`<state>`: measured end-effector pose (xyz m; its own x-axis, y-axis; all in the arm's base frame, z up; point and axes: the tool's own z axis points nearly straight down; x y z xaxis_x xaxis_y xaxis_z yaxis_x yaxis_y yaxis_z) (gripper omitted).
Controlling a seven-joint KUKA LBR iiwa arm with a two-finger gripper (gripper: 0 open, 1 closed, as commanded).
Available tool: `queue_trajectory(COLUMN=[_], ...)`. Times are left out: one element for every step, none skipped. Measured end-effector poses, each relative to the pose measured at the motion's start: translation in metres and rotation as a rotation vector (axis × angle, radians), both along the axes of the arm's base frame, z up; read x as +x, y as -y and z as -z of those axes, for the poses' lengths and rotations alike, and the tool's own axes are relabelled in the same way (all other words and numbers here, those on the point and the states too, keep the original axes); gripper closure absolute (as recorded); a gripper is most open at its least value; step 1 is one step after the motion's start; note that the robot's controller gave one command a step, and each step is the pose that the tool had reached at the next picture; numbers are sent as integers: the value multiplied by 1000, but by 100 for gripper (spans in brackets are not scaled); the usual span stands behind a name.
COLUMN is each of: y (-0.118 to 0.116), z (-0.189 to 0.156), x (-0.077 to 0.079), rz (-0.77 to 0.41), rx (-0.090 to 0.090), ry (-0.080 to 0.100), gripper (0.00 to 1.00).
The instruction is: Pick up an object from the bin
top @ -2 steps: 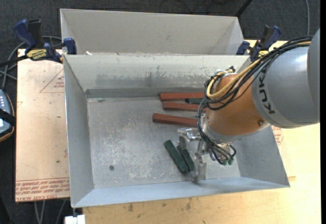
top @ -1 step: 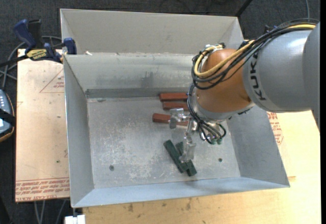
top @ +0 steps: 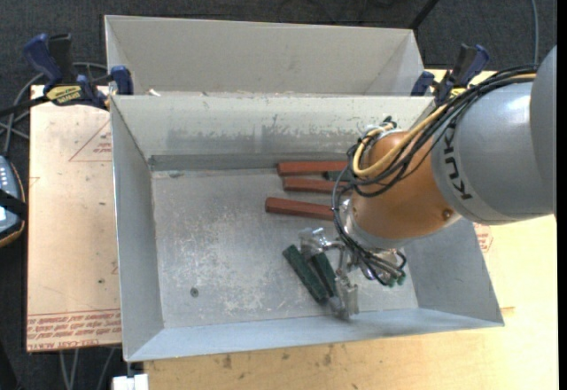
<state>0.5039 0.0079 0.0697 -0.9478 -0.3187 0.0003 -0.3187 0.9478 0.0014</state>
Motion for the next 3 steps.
queue_trajectory(y=[23, 44, 44], z=[-42, -2, -4], x=[77, 142, 143], rz=[-173, -429, -428], rx=[-1, 0, 0], ry=[11, 9, 11], gripper=[0, 0, 100])
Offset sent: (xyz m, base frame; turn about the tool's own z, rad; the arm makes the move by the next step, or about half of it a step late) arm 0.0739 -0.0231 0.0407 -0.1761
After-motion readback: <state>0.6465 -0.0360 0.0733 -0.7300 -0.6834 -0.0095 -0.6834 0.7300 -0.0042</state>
